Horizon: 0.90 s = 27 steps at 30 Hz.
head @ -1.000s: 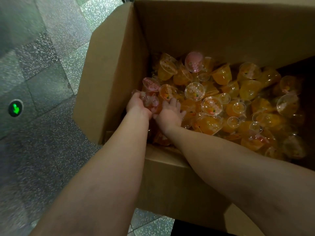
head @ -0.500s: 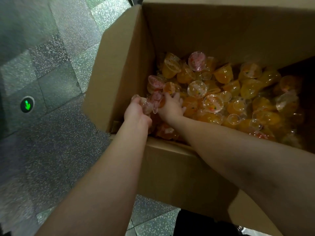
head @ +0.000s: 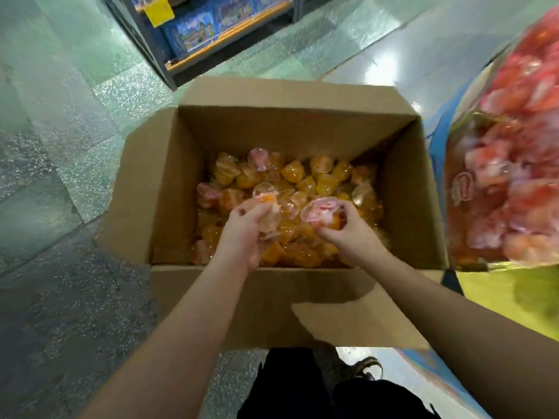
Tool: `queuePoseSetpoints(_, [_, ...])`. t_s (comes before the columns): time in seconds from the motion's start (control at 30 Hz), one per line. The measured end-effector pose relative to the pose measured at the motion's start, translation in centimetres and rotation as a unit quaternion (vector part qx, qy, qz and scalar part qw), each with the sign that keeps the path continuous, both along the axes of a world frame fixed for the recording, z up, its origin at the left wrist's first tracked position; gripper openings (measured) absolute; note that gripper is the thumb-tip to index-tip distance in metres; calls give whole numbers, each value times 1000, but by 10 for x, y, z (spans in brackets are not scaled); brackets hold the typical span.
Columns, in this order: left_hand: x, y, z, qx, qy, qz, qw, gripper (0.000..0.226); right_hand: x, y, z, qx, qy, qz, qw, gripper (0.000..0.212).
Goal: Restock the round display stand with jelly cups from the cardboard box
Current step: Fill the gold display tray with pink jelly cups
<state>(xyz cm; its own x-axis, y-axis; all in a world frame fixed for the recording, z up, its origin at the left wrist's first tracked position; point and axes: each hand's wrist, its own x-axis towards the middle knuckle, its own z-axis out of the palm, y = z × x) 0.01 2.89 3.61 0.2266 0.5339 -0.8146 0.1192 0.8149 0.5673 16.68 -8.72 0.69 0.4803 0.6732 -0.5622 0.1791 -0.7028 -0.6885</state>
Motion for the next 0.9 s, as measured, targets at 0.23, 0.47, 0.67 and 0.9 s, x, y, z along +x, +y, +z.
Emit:
queuePoseSetpoints(0.23, [109, -86, 62, 93, -36, -276, 956, 67, 69, -163, 90, 50, -84, -150, 984, 59])
queuePoseSetpoints(0.47, [215, -236, 107, 121, -136, -415, 892, 50, 100, -342, 129, 44, -196, -285, 937, 72])
queuePoseSetpoints(0.67, [280, -382, 113, 162, -183, -528, 813, 48, 121, -506, 146, 51, -234, -348, 907, 68])
queuePoseSetpoints(0.9, [331, -539, 120, 425, -60, -615, 662, 44, 149, -674, 145, 1, -271, -361, 892, 71])
